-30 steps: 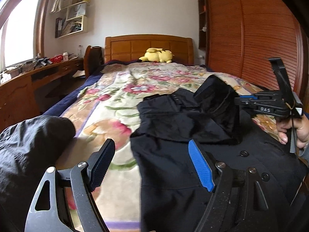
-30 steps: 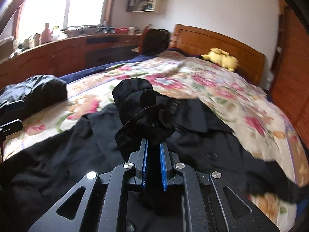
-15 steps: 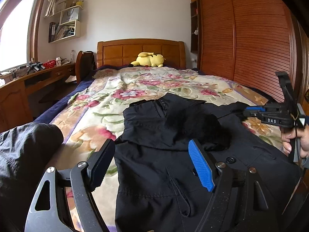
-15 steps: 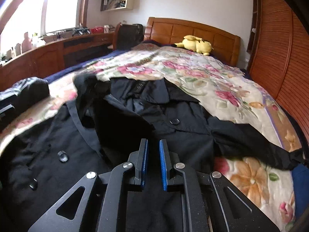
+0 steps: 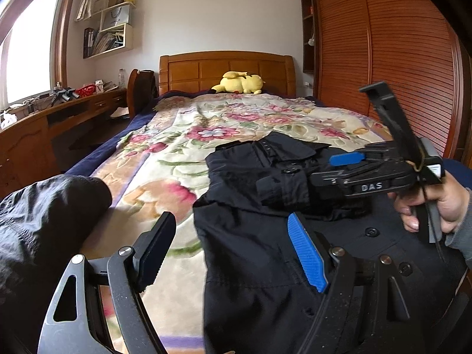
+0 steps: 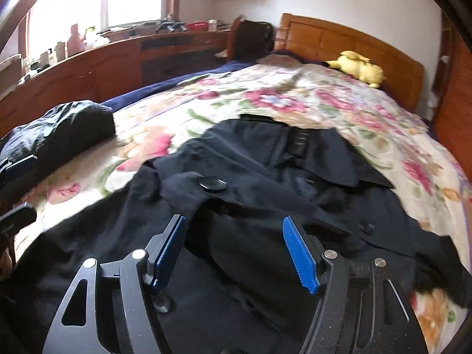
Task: Fold large clothes
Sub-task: 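Fold the held panel over the coat's front with the right tool, then release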
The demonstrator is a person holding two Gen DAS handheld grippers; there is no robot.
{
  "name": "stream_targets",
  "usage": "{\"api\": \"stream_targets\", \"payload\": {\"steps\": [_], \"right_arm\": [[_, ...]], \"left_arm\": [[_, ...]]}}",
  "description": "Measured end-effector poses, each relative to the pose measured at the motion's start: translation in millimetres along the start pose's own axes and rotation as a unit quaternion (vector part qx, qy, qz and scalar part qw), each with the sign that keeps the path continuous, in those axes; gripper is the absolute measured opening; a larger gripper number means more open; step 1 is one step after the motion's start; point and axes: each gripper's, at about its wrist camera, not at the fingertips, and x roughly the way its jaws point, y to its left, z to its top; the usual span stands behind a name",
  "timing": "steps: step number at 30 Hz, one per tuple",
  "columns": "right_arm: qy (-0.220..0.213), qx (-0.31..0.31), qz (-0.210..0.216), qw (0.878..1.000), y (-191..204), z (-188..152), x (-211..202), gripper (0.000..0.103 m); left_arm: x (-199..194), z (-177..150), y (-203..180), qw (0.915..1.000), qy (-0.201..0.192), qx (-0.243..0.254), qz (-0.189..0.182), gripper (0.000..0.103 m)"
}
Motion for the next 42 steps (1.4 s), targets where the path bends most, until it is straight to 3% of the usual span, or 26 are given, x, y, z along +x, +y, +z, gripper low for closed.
{"api": "stream_targets", "payload": {"steps": [3, 8, 9, 11, 14, 20, 27, 36, 38, 42], "right_arm": [[0.023, -0.007, 0.028, 0.999, 7, 3, 17, 0.070], [0.066, -0.043, -0.008, 0.997, 12, 0, 47, 0.070], [0.068, -0.042, -0.010, 0.997, 10, 1, 49, 0.062], [0.062, -0.042, -0.008, 0.997, 8, 1, 50, 0.024], [0.042, -0.045, -0.012, 0.998, 5, 4, 48, 0.013], [-0.027, -0.007, -0.036, 0.999, -8, -4, -4, 0.011], [-0.089, 0.070, -0.085, 0.990, -49, -51, -74, 0.011], [-0.039, 0.138, -0.137, 0.980, -79, -119, -96, 0.011], [-0.025, 0.143, -0.152, 0.978, -79, -128, -102, 0.018], [-0.006, 0.141, -0.166, 0.976, -77, -134, -118, 0.022]], "left_arm": [[1, -2, 7, 1.0000, 0.003, -0.004, 0.004, 0.079], [1, -3, 15, 0.9999, 0.005, -0.010, 0.004, 0.079], [0, -3, 15, 0.9999, 0.004, -0.010, 0.003, 0.079], [0, -3, 15, 1.0000, 0.002, -0.008, 0.002, 0.079], [0, -3, 14, 1.0000, 0.002, -0.005, 0.003, 0.079], [-2, -2, 11, 1.0000, -0.002, -0.006, 0.002, 0.079], [-5, -2, 9, 1.0000, -0.006, -0.001, 0.000, 0.079], [-6, -1, 7, 1.0000, -0.008, -0.001, -0.004, 0.079], [-6, -1, 6, 0.9999, -0.009, -0.002, -0.005, 0.079], [-10, 1, 3, 0.9998, -0.017, -0.005, -0.011, 0.079]]}}
